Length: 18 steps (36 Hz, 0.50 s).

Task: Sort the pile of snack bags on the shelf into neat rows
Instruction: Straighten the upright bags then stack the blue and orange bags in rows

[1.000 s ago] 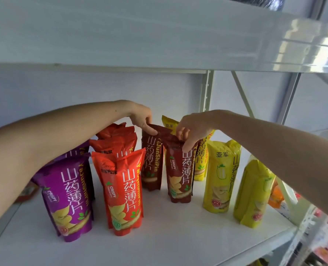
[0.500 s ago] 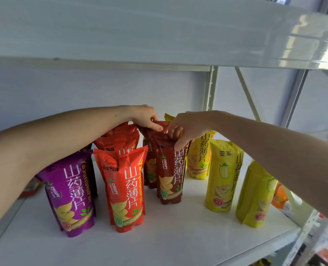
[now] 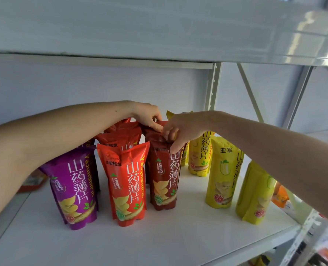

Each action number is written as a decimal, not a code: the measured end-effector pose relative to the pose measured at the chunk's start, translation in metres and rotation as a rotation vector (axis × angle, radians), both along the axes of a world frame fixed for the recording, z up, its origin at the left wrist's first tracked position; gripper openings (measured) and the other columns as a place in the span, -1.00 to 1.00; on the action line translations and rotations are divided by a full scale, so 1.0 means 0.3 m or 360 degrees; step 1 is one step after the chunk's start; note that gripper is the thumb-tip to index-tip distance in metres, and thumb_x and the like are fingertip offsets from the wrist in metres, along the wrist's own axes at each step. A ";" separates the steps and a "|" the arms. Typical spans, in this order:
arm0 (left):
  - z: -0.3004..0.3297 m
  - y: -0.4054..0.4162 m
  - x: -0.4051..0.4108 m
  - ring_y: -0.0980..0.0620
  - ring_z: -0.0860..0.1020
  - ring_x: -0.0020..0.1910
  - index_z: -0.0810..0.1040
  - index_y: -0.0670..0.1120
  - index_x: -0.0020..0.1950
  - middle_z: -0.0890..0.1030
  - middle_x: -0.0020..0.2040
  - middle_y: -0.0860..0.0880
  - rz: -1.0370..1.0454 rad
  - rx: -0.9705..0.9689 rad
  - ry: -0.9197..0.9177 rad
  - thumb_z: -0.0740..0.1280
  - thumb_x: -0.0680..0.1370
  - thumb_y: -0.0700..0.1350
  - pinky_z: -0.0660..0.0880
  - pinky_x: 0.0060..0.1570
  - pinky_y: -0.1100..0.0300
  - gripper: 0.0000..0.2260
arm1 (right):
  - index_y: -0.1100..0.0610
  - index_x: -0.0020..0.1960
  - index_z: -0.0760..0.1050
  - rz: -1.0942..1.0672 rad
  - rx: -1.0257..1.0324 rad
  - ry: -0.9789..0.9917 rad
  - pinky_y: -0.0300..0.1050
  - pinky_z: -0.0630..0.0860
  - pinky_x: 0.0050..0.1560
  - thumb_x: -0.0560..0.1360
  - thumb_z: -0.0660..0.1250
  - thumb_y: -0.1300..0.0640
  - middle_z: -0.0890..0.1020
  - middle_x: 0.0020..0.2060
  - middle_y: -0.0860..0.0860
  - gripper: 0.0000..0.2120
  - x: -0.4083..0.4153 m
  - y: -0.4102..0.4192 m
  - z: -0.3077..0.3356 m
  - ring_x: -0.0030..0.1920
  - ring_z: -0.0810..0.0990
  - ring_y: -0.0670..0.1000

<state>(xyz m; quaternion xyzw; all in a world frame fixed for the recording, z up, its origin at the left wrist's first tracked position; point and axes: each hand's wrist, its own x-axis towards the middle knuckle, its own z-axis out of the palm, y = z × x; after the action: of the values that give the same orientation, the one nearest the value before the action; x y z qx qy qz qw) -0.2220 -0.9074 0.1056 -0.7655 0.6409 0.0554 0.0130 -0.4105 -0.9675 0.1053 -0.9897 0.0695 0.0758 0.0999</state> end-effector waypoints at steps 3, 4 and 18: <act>0.005 0.003 -0.013 0.12 0.56 -0.17 0.66 -0.01 0.09 0.61 -0.17 0.12 -0.0015 0.0031 -0.0015 0.34 0.48 0.26 0.40 -0.29 0.32 -0.61 | 0.06 0.22 0.53 0.0022 -0.0013 0.0026 -0.05 0.61 0.05 0.37 0.53 -0.05 0.64 0.01 -0.12 -0.53 -0.006 0.024 0.008 0.01 0.62 -0.07; 0.008 0.004 -0.018 0.14 0.55 -0.18 0.65 -0.01 0.10 0.60 -0.17 0.13 -0.0020 0.0038 -0.0024 0.34 0.48 0.25 0.39 -0.29 0.33 -0.61 | 0.07 0.24 0.52 0.0027 -0.0019 0.0045 -0.05 0.61 0.06 0.38 0.53 -0.04 0.64 0.02 -0.10 -0.51 -0.008 0.032 0.012 0.02 0.61 -0.06; 0.008 0.040 -0.041 0.01 0.63 -0.04 0.62 -0.08 0.08 0.67 -0.01 -0.02 -0.0018 0.0175 -0.0020 0.23 0.51 0.32 0.55 -0.01 0.11 -0.51 | -0.01 0.26 0.50 -0.0164 -0.0169 -0.0044 -0.09 0.56 0.11 0.33 0.56 -0.06 0.64 0.06 -0.14 -0.45 -0.109 0.044 0.075 0.06 0.61 -0.09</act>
<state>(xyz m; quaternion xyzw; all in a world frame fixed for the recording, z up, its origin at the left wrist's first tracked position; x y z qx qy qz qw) -0.2344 -0.8954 0.1079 -0.7603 0.6411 0.0855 0.0595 -0.4432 -0.9542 0.1278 -0.9896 0.1229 0.0532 0.0520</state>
